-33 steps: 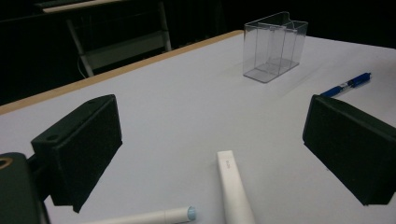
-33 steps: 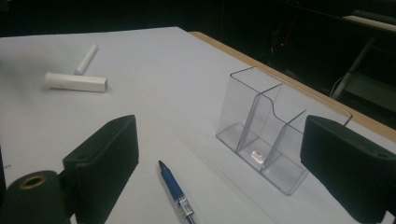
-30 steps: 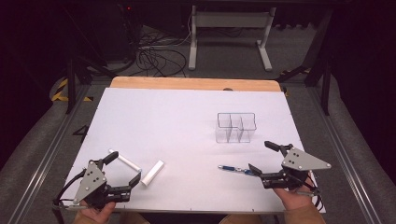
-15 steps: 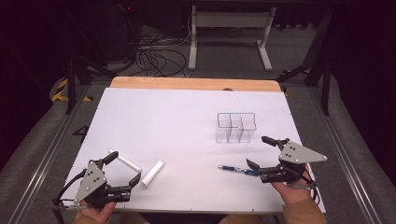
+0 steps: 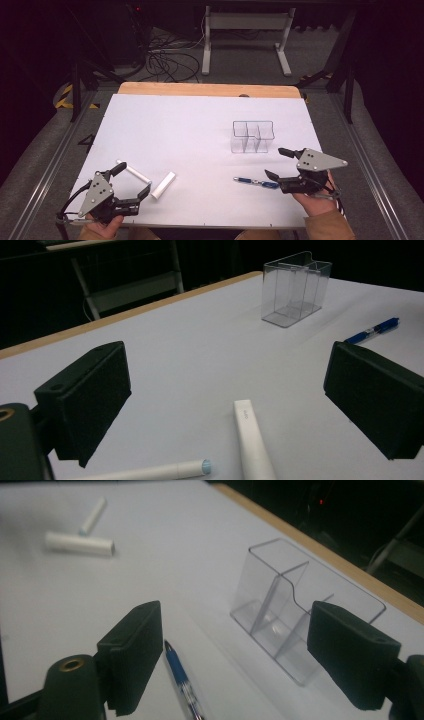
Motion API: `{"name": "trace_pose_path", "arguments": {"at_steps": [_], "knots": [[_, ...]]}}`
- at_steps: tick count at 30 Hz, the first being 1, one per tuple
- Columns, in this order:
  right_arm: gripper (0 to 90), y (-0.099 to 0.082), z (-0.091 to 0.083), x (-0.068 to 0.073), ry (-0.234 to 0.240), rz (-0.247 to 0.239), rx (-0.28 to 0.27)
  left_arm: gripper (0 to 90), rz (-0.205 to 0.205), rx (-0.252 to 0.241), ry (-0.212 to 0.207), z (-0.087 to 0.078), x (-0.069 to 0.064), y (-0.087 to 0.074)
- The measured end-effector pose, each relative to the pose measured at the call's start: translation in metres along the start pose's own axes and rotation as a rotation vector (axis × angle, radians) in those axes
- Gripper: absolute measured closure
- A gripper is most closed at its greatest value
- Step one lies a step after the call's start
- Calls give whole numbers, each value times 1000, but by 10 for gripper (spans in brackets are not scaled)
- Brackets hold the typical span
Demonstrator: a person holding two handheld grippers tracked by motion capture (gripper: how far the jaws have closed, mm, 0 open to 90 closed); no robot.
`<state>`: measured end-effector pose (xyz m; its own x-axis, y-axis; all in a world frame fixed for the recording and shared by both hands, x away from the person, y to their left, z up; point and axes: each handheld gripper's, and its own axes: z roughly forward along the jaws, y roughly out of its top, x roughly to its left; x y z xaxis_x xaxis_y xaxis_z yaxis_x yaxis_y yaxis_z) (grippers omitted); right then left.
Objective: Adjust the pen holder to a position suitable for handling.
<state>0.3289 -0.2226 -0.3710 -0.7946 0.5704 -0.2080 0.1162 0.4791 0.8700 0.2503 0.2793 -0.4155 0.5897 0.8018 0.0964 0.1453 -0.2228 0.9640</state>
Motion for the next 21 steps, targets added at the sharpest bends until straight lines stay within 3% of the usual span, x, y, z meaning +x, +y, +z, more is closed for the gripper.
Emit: {"name": "trace_pose_path", "arguments": {"at_steps": [1,10,21], "knots": [[238,4,-1,0,2,-23,28,56,-1,1,0,0,0,0],[239,22,3,-9,46,-68,64,56,1,1,-3,1,0,0],[241,29,10,-23,69,-56,73,56,0,5,-6,2,0,0]]}}
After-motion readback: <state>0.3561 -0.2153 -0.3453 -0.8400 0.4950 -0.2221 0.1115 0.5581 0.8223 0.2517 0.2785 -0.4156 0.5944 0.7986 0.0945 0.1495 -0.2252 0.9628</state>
